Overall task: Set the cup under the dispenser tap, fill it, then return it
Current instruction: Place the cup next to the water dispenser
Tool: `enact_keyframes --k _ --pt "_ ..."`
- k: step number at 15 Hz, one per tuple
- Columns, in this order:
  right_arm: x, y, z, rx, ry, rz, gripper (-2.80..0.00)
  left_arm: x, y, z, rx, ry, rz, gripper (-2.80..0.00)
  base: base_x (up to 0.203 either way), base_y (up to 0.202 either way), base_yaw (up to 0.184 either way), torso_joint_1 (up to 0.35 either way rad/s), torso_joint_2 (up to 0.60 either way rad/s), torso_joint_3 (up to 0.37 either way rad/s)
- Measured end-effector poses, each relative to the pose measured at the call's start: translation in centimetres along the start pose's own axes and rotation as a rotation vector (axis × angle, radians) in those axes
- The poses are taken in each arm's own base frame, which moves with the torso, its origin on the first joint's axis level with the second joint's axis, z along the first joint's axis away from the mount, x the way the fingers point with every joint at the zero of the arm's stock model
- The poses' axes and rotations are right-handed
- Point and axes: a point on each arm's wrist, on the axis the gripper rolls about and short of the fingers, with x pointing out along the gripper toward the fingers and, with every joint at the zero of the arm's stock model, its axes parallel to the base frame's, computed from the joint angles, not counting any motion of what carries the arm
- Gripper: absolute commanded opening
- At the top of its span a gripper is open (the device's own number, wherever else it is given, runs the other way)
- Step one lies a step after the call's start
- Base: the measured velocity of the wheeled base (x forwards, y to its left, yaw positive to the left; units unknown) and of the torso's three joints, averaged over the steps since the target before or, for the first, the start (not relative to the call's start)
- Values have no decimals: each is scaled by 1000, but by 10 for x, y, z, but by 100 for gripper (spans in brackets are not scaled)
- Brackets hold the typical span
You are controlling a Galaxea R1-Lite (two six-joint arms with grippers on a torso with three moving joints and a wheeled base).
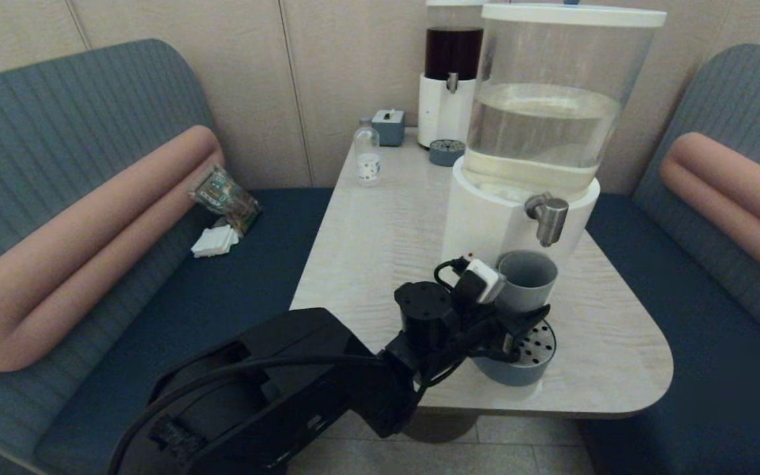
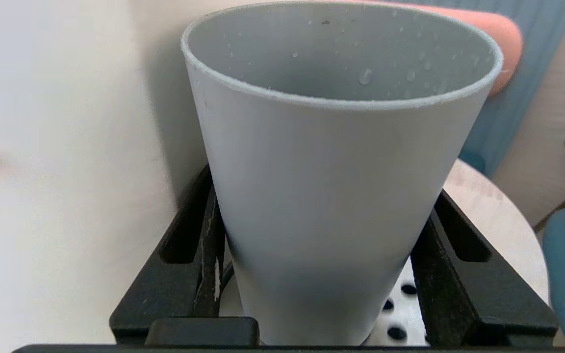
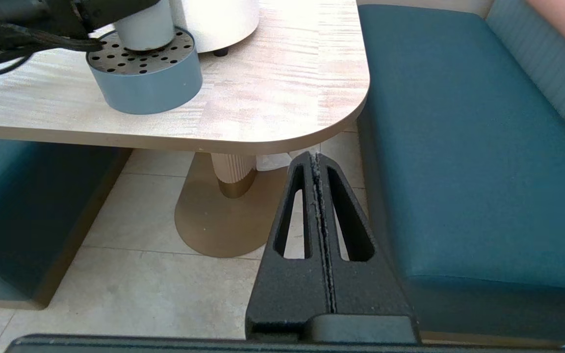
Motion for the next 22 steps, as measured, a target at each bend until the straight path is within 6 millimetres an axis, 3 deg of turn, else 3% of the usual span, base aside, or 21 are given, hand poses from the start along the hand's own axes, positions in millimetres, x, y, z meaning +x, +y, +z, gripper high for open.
enact_keyframes --k 5,10,14,17,22 --pt "0 0 0 0 0 0 -280 -30 -3 24 -15 64 30 -280 0 0 0 0 0 0" --pt "0 0 0 0 0 0 -280 -78 20 55 -17 108 105 -280 0 0 0 0 0 0" --pt "0 0 0 0 0 0 -280 -112 74 72 13 84 237 -280 0 0 0 0 0 0" --pt "0 0 0 0 0 0 -280 -129 123 73 53 47 328 -280 0 0 0 0 0 0" --pt "0 0 0 0 0 0 -280 -133 184 39 82 4 428 -280 0 0 0 0 0 0"
